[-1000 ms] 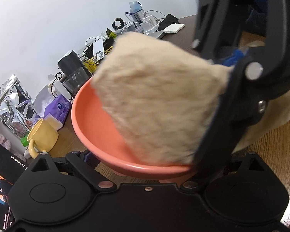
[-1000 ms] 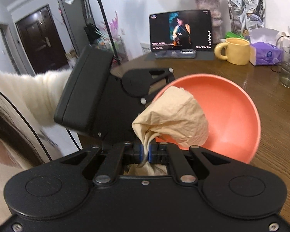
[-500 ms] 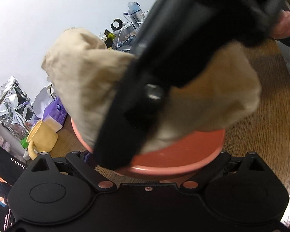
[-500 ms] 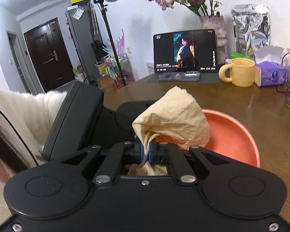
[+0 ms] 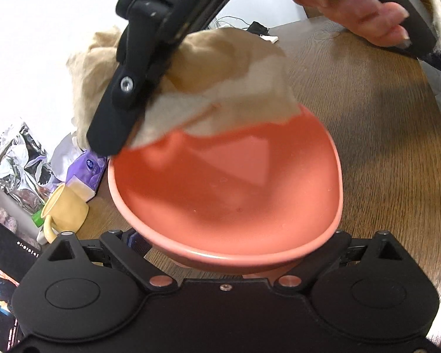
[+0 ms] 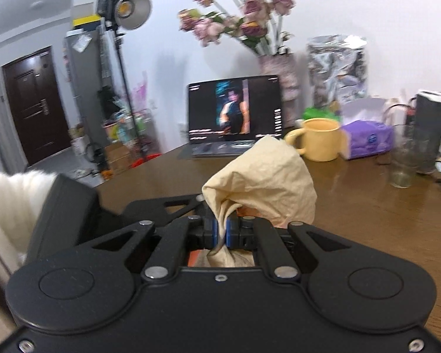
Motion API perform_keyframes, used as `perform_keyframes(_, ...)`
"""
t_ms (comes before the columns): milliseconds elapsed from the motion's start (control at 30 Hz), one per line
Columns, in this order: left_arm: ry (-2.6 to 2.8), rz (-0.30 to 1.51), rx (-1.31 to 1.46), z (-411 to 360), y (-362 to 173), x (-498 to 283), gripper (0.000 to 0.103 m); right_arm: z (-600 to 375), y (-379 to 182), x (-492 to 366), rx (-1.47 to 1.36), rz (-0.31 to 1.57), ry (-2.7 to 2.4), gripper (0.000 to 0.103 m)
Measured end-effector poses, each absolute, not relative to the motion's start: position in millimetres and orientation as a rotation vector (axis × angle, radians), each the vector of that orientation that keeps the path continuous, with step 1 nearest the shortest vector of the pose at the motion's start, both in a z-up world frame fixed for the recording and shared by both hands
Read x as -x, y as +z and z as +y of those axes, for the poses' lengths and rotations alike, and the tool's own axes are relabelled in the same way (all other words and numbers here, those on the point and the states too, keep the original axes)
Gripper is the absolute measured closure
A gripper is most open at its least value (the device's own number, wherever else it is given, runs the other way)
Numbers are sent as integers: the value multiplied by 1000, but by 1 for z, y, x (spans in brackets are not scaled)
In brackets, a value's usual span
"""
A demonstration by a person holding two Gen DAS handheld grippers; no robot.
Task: Clean bowl
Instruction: 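Rub the beige cloth down the bowl's inner wall with the right gripper, then lift the cloth to the bowl's rim and press it inside again, right gripper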
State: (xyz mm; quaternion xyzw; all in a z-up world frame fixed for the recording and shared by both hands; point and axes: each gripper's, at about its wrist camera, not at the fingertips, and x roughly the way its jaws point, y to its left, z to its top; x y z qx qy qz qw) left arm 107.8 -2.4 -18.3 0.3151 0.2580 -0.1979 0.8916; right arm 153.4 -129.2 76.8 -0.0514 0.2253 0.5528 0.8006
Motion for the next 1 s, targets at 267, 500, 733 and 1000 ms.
perform_keyframes(267,-412,536,-652,-4,-19,-104,8,-141,76,-167,131,487,1042,97)
perform_keyframes(500,-412,537,-653,-10,-17,-103,8,-162,71,-168,171,519,960,97)
perform_keyframes(733,-412,540,-652,-10,-16,-101,8,-176,67,-163,202,551,916,97)
perform_keyframes(1000,-411,541,-652,-8,-15,-102,8,-189,60,-147,300,605,906,97)
